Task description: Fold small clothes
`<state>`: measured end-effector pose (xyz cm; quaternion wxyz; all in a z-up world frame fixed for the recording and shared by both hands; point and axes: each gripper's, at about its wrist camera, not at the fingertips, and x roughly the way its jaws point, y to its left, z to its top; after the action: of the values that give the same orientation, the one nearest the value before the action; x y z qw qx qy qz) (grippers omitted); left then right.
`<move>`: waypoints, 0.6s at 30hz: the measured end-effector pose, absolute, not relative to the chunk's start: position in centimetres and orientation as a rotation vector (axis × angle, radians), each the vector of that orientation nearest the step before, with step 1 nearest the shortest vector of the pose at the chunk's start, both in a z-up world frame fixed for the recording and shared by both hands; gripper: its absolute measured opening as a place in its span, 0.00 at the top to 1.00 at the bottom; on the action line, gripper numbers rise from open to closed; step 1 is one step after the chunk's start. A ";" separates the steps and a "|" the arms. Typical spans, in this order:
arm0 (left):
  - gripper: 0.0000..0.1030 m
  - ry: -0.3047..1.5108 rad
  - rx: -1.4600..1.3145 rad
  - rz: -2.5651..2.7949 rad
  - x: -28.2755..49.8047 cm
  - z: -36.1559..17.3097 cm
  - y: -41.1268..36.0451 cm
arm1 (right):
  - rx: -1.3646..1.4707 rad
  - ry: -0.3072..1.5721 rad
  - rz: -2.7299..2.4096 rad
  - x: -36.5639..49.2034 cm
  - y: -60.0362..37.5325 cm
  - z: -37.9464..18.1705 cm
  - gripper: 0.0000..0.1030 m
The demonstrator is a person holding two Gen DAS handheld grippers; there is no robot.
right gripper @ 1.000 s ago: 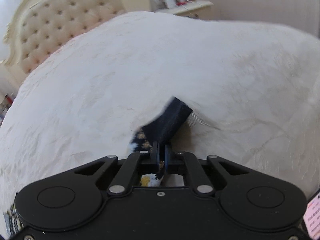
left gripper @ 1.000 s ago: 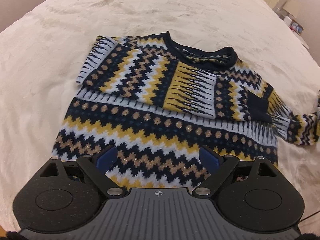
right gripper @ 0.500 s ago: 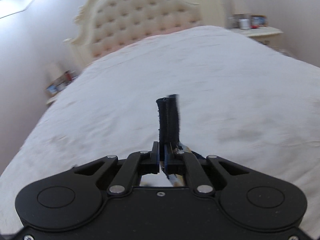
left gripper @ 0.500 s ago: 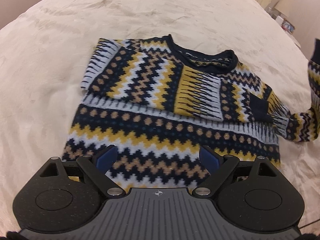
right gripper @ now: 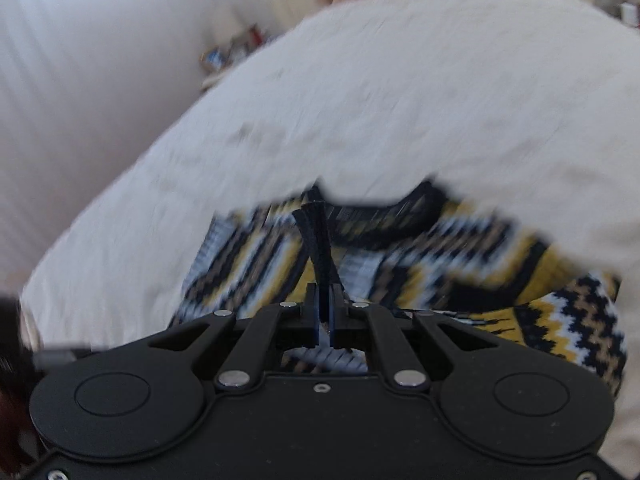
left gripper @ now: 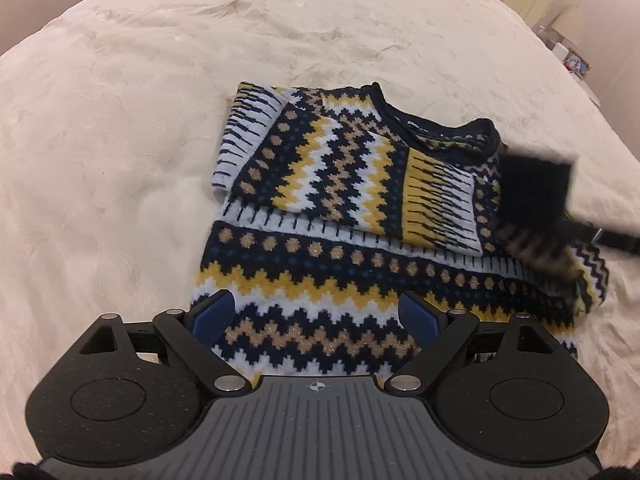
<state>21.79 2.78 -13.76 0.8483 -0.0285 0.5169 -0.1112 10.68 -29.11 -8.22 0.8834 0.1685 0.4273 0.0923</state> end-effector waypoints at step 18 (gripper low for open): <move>0.13 1.128 -0.025 -0.406 23.7 -15.8 -3.7 | 0.217 0.986 0.124 4.7 -25.4 -12.2 0.30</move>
<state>23.68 -3.69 -15.79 0.8257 -0.0116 0.5307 -0.1910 4.66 -25.42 -12.21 0.8735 0.1037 0.4719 0.0592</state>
